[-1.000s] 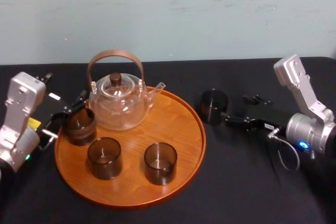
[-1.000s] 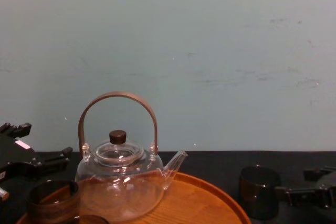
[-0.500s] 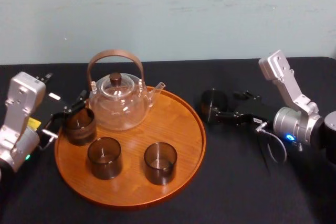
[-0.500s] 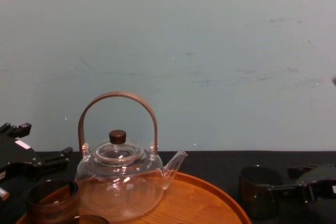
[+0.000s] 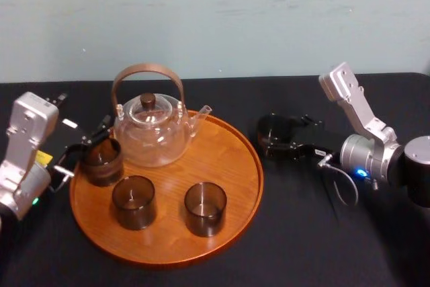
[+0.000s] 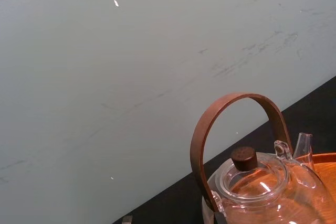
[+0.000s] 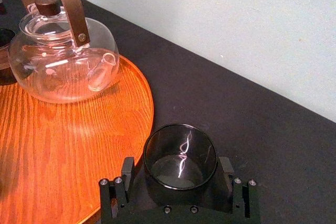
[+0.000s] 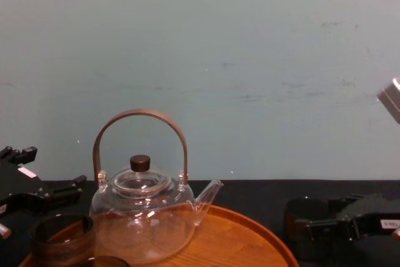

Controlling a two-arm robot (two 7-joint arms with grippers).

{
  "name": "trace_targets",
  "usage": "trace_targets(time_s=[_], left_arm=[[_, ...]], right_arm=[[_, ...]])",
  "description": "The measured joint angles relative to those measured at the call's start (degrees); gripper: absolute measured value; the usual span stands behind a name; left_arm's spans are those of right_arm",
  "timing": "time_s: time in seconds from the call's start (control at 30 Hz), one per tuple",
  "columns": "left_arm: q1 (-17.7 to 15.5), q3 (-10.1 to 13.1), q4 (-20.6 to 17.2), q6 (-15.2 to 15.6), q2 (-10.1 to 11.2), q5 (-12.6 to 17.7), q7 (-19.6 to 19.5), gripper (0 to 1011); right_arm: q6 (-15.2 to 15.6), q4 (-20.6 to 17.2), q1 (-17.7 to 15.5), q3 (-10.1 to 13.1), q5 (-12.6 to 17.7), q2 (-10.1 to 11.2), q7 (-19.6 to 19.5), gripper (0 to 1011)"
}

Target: Pick up the glass from the table and place it on the tray.

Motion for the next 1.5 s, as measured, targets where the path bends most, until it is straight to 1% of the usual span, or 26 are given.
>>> trace_targets(time_s=[0.53,0.87,1.0,1.07,1.5], left_arm=[[0.0,0.0,0.0,0.0,0.0,0.0,0.0,1001],[0.0,0.0,0.0,0.0,0.0,0.0,0.0,1001],[0.0,0.0,0.0,0.0,0.0,0.0,0.0,1001],[0.0,0.0,0.0,0.0,0.0,0.0,0.0,1001],[0.0,0.0,0.0,0.0,0.0,0.0,0.0,1001]], right_arm=[[0.0,2.4,1.8,-0.4,-1.7,-1.9,-0.2,1002],[-0.1,2.3,1.8,-0.3,-1.7,-1.8,-0.2,1002],[-0.1,2.3,1.7,-0.3,-1.6,-1.8,-0.2,948],[-0.1,2.3,1.7,-0.3,-1.6,-1.8,-0.2,900],[-0.1,2.2,1.7,-0.2,-1.4,-1.7,-0.2,898]])
